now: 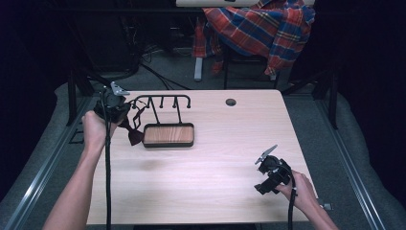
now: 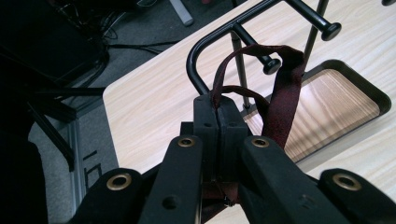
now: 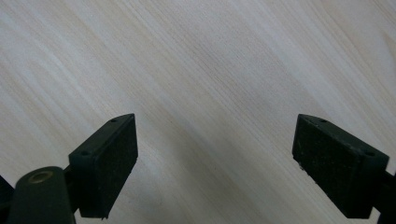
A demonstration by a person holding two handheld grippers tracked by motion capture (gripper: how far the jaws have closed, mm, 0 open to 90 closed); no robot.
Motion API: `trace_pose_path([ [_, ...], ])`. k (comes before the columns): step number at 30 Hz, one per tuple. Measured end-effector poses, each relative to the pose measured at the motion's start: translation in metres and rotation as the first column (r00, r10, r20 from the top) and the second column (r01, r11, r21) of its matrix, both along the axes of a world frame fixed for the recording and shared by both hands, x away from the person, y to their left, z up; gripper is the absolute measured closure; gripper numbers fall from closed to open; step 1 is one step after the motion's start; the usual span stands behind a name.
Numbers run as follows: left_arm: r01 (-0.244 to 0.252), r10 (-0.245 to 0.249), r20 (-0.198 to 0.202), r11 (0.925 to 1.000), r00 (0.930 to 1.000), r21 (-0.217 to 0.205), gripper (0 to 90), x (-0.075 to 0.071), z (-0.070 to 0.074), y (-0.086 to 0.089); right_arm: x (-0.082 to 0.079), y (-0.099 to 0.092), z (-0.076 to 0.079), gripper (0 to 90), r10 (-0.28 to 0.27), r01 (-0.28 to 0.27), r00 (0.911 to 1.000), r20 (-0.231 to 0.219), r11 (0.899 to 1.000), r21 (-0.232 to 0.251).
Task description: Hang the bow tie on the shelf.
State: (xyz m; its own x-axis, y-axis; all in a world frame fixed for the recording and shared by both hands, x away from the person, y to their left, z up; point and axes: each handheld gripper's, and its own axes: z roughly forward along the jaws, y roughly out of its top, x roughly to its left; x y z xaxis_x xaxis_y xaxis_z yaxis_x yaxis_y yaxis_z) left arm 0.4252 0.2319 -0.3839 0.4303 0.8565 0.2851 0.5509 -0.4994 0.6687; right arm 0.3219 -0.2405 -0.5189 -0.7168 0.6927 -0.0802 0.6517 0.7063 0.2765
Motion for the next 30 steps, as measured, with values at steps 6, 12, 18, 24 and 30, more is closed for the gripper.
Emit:
trace_pose_path([
  [6, -0.011, 0.011, -0.009, 0.9999, 0.9999, 0.012, 88.7, 0.01, 0.001, -0.004, -0.001, 0.0, -0.001, 13.8, -0.007, 0.007, 1.0, -0.001, 1.0, 0.021],
  [12, -0.021, 0.022, -0.015, 0.999, 0.9997, 0.041, 88.7, 0.018, -0.002, -0.007, -0.001, -0.001, -0.001, 13.9, -0.003, 0.003, 1.0, -0.005, 1.0, 0.017],
  [18, -0.039, 0.04, -0.019, 0.9981, 0.999, 0.048, 88.8, 0.024, -0.006, -0.007, -0.001, 0.0, -0.002, 13.8, -0.003, 0.004, 0.9999, -0.01, 1.0, 0.03],
  [24, -0.056, 0.058, -0.033, 0.9972, 0.9978, 0.049, 88.8, 0.03, -0.012, -0.003, -0.001, 0.0, -0.002, 13.8, -0.003, 0.003, 1.0, -0.009, 1.0, 0.024],
  [30, -0.078, 0.08, -0.044, 0.996, 0.9958, 0.042, 88.7, 0.034, -0.017, 0.003, -0.001, 0.001, -0.004, 13.9, -0.005, 0.005, 1.0, -0.008, 1.0, 0.029],
])
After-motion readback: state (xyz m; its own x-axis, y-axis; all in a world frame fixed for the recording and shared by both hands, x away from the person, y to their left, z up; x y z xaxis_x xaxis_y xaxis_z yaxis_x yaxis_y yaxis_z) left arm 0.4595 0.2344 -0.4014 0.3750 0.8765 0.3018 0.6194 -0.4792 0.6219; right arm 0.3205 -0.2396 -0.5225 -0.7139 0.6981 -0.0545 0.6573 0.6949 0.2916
